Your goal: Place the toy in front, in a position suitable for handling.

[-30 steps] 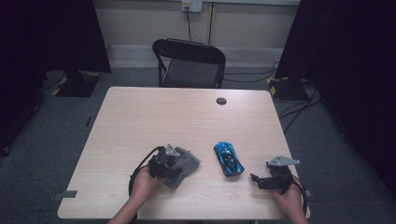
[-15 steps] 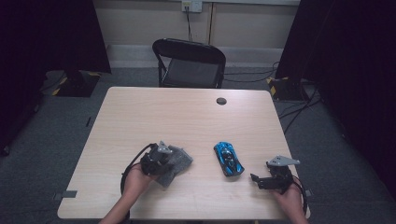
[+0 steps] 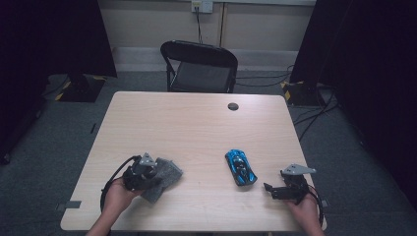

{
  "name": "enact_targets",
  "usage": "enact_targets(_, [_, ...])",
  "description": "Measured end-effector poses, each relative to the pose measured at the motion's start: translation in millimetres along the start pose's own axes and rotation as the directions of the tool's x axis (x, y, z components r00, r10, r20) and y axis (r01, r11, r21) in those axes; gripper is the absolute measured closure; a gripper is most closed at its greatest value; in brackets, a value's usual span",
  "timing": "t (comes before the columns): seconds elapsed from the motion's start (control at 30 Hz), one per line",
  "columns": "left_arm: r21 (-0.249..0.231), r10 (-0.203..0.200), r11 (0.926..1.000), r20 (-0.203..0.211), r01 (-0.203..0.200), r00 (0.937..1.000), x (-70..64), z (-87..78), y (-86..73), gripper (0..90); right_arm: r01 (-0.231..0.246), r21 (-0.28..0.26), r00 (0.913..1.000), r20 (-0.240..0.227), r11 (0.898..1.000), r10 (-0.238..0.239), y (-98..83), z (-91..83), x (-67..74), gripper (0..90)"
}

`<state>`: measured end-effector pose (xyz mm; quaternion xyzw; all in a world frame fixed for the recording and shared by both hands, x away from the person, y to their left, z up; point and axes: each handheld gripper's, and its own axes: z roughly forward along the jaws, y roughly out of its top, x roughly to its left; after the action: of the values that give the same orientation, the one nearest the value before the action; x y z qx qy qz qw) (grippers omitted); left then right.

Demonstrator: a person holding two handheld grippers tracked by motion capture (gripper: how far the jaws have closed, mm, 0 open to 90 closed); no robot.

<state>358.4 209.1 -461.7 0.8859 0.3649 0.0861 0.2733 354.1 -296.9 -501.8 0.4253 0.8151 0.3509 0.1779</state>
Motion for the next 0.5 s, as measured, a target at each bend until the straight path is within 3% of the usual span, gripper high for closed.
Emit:
enact_targets(0.07, [-0.005,-0.011,0.9999,-0.001,0.011,0.9999,1.2,1.9,-3.6,72.7,0.000,0.000,1.0000,0.000,1.000,0.000,0.0,0.0,0.0,12.1])
enact_targets(0.13, [-0.003,0.011,0.9999,-0.010,-0.011,0.9999,1.4,3.7,-4.9,70.7,0.000,0.000,1.0000,0.000,1.000,0.000,0.0,0.0,0.0,12.1])
enact_targets(0.2, [-0.008,0.005,1.0000,-0.016,-0.005,0.9999,1.4,5.3,-5.9,66.2,0.000,0.000,1.0000,0.000,1.000,0.000,0.0,0.0,0.0,12.1])
enact_targets(0.23, [-0.010,0.003,0.9999,-0.024,-0.004,0.9997,1.7,5.8,-6.2,63.3,0.000,0.000,1.0000,0.000,1.000,0.000,0.0,0.0,0.0,12.1])
enact_targets(0.27, [-0.012,0.006,0.9999,-0.036,-0.006,0.9993,2.0,6.4,-6.5,51.5,0.000,0.000,1.0000,0.000,1.000,0.000,0.0,0.0,0.0,12.2])
enact_targets(0.3, [-0.015,0.010,0.9998,-0.045,-0.010,0.9989,2.4,6.9,-6.9,51.5,0.000,0.000,1.0000,0.000,1.000,0.000,0.0,0.0,0.0,12.2])
enact_targets(0.43, [-0.031,-0.008,0.9995,-0.049,0.006,0.9988,4.7,7.0,-9.6,33.6,-0.004,0.000,1.0000,0.004,1.000,0.004,0.1,-0.1,0.2,12.3])
enact_targets(0.5, [-0.031,-0.004,0.9995,-0.053,0.002,0.9986,4.8,6.6,-9.7,32.9,-0.006,-0.001,1.0000,0.006,1.000,0.006,0.0,-0.1,0.4,12.4])
